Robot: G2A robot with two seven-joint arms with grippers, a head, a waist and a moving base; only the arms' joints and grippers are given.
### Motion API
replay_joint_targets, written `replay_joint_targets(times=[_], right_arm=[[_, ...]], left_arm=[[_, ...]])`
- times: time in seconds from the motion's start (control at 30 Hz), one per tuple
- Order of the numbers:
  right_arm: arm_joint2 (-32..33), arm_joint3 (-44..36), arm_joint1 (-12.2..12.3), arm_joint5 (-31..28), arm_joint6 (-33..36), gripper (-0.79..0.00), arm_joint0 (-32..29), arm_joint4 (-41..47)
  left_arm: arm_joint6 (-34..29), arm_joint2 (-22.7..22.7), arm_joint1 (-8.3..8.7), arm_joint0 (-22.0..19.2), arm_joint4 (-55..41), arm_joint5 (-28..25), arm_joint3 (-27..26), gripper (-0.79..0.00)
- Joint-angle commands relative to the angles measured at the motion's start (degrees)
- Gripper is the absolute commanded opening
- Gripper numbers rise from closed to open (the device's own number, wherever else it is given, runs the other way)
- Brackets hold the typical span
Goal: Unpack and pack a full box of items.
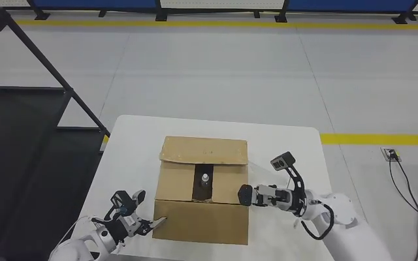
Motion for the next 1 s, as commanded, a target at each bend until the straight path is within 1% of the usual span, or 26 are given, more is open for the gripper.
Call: replay_joint_targets(times=[0.0, 0.17, 0.23, 0.33, 0.53, 0.63, 0.7, 0.83, 0.97], right_arm=[[-1.5, 1.8, -0.5, 2.1, -4.6, 0.000, 1.5, -2.5], [-5.5, 6.2, -2.1, 5.8, -15.4, 0.000, 5.7, -7.1], [-6.8, 7.4, -2.8, 6.8, -18.4, 0.000, 7.2, -7.9], [-7.7, 9.5, -3.5, 6.9, -21.2, 0.000, 8.8, -7.9], [-7.7, 10.9, -4.6, 3.3, -20.9, 0.000, 9.8, -3.3], [-7.5, 11.7, -5.1, 2.0, -21.9, 0.000, 10.5, -1.6], [-7.5, 12.7, -5.6, 1.0, -23.9, 0.000, 11.5, -1.4], [-8.1, 13.9, -6.4, 1.1, -28.1, 0.000, 13.7, -3.5], [-9.8, 15.4, -7.3, 4.9, -33.1, 0.000, 17.6, -10.1]], left_arm=[[0.0, 0.1, 0.11, 0.3, 1.0, 0.0, -0.6, 0.000], [1.2, 0.5, 0.23, 1.3, 2.7, 1.3, -1.3, 0.000], [1.9, 0.7, 0.28, 1.6, 3.5, 1.8, -1.5, 0.000], [2.7, 0.8, 0.35, 2.1, 4.0, 2.2, -1.6, 0.000], [3.6, 1.2, 0.49, 2.5, 4.9, 2.8, -1.5, 0.000], [3.8, 1.5, 0.56, 2.4, 5.2, 2.9, -1.5, 0.000], [3.9, 1.9, 0.61, 2.4, 5.4, 3.0, -1.6, 0.000], [3.8, 2.3, 0.68, 2.2, 5.7, 3.2, -1.5, 0.000], [3.8, 2.7, 0.78, 2.1, 5.9, 3.4, -1.6, 0.000]])
